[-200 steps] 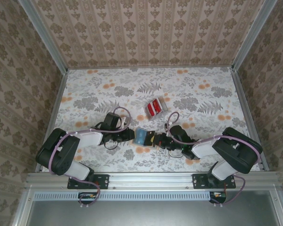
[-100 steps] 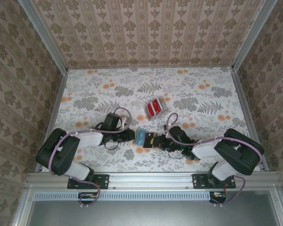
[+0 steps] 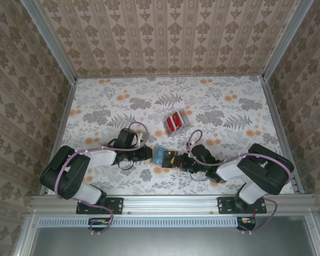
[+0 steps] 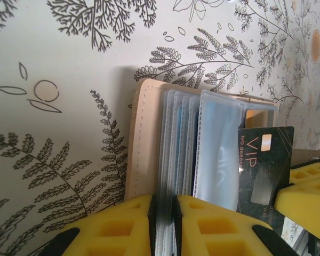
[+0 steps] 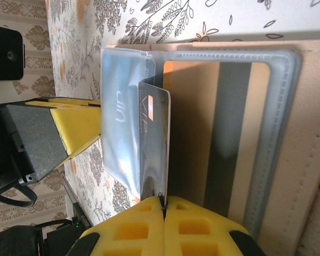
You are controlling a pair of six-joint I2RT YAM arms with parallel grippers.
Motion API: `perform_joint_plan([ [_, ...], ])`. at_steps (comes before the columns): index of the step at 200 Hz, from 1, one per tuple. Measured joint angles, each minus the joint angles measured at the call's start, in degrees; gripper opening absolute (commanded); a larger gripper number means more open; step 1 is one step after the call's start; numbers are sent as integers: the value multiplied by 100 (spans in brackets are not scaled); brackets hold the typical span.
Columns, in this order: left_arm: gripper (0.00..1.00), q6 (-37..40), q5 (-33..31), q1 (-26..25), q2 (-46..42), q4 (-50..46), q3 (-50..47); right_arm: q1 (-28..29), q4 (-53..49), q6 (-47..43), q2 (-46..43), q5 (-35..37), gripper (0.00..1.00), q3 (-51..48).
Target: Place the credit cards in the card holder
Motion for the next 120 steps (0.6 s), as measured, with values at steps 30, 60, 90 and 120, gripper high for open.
perform_joint_plan([
  [30,19,-4,0,0,0,-2,0,0,-205,-26,-232,44,0,-33],
  [60,19,-24,0,0,0,0,0,0,-326,-39,-260,39,0,-17],
  [90,19,-44,0,0,0,0,0,0,-240,-33,-50,-2,0,4],
  [120,19,-48,0,-4,0,2,0,0,28,0,267,-85,0,48],
])
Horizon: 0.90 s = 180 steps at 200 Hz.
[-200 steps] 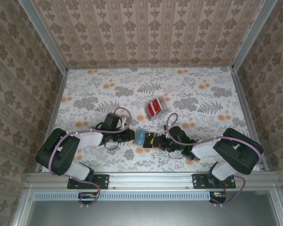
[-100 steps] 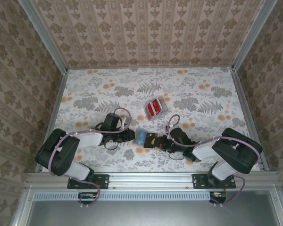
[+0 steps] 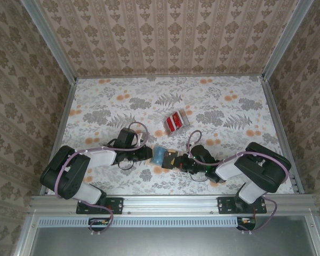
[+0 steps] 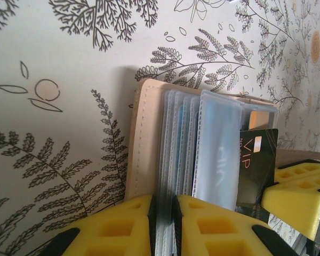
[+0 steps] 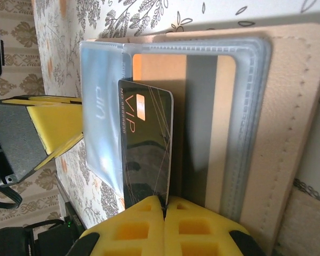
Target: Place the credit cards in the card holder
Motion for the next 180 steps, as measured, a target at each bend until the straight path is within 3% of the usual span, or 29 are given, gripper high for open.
perform_joint_plan([
  [180,19,0,-2,0,0,2,0,-94,-317,142,-348,-28,0,9],
])
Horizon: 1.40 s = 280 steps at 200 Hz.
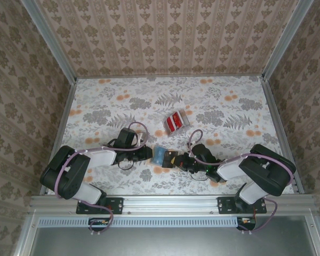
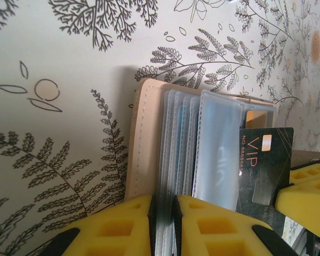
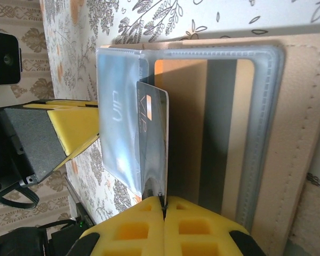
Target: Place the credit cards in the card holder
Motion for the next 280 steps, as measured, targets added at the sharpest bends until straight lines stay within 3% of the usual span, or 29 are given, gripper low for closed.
perform_joint_plan([
  [201,19,-66,15,-114,142,380,-50,0,46,452,-70,98,0,-225],
  [280,19,-151,-13,-118,101,522,-157,0,719,756,396,114,0,-212],
])
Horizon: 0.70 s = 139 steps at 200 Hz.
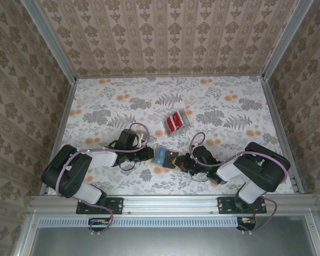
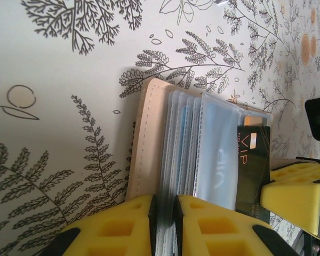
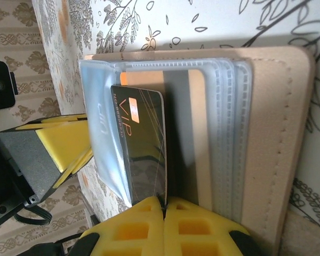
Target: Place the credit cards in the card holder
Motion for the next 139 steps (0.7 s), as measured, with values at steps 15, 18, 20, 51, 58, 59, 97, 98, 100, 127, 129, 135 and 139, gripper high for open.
perform_joint_plan([
  [15,19,-2,-4,-2,-22,33,-28,0,24,17,4,48,0,0],
  [18,19,-2,-4,0,-26,35,-35,0,24,17,4,66,0,0],
  [20,19,-2,-7,0,-26,37,-37,0,26,20,4,79,0,0],
  [51,19,-15,-9,-2,-35,79,-61,20,20,24,-44,404,0,0],
  [58,19,-20,-9,-2,-35,79,-61,48,4,37,-87,511,0,0],
  [59,19,-20,-9,-2,-35,79,-61,55,-7,37,-98,544,0,0],
  [97,19,-24,-7,-31,-35,79,-63,315,-308,109,-470,1204,0,22],
  [98,19,-24,-7,-33,-35,79,-63,323,-321,109,-479,1224,0,22],
  [100,19,-24,-7,-37,-35,79,-63,332,-341,114,-490,1252,0,22],
  [127,19,-44,-4,-44,-35,94,-70,422,-501,127,-544,1486,0,31],
  [129,19,-44,-4,-44,-35,96,-72,431,-511,127,-544,1502,0,33],
  [135,19,-44,-4,-44,-35,103,-76,461,-540,129,-544,1563,0,37],
  [139,19,-44,-4,-44,-35,111,-76,498,-551,140,-544,1611,0,44],
])
